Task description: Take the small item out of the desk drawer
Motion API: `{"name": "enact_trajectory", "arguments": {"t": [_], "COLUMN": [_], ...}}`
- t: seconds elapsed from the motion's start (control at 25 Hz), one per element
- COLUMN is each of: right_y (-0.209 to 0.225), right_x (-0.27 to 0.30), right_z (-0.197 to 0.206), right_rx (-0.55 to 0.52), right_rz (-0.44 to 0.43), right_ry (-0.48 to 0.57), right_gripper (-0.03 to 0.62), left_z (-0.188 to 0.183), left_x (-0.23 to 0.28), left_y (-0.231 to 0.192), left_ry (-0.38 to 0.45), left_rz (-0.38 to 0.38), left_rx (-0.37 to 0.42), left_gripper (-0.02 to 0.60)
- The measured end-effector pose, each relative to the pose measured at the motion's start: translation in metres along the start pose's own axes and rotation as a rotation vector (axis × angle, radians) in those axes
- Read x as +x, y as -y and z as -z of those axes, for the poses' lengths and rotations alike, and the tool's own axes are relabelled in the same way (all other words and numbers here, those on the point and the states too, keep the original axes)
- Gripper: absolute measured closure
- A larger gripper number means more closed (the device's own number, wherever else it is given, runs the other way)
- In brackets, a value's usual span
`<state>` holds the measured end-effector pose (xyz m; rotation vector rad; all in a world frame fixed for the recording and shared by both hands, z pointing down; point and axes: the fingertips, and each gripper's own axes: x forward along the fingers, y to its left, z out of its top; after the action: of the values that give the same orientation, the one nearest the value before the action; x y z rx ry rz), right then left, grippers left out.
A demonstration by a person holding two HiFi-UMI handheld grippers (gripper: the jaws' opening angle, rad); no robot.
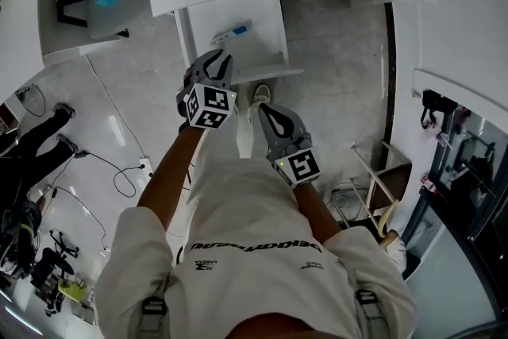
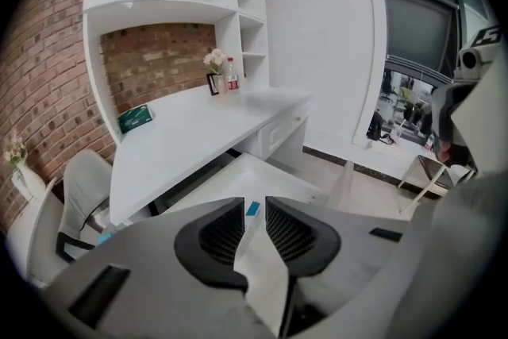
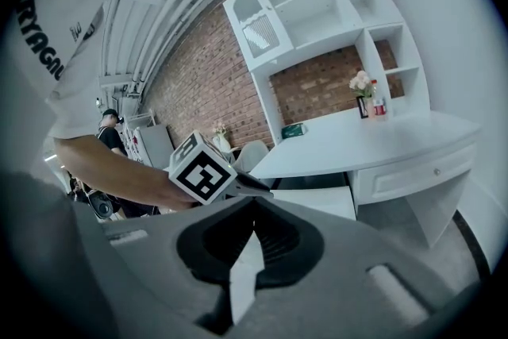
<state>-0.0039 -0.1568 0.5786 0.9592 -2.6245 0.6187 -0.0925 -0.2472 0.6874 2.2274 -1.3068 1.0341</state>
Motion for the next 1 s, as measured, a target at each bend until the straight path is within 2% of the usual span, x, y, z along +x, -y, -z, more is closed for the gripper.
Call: {"name": "enact_trajectory", "arguments": {"t": [0.2,0.44,0.6,0.76,1.0], "right_y": [0.005,0.012,0.014,0.018,0.024], "right_x": [0.003,0.008,0.011,0.016,0.019], "right_z": [0.011,0.016,0.021,0.026,0.033], "right_rx": [0.028,0.038,0.047,0.057,0.09], "right_rz": [0.018,0.029,0.027,0.033,0.039], "right_ry": [-0.008,-0.025,-0.036,-0.048,-0.056], "right_gripper": [0.595,0.595,0.595,0.595,0.595], "left_z": [0.015,0.03,0.044,0.059,0.074], "left_x": [0.032,0.07,0.09,0.109,0.132], "left_y": [-0.01,-0.014,-0.016,-0.019,-0.02], "left_ry": [-0.094,-0.203,-0.282,-0.34,-0.397], "left_rz": [0.03,0.075,0.105,0.137,0.177], "left_rx": [0.067,0.14,0.224,0.292,0.352], "left_gripper": [0.466,0.451,0.449,0.449,0.449]}}
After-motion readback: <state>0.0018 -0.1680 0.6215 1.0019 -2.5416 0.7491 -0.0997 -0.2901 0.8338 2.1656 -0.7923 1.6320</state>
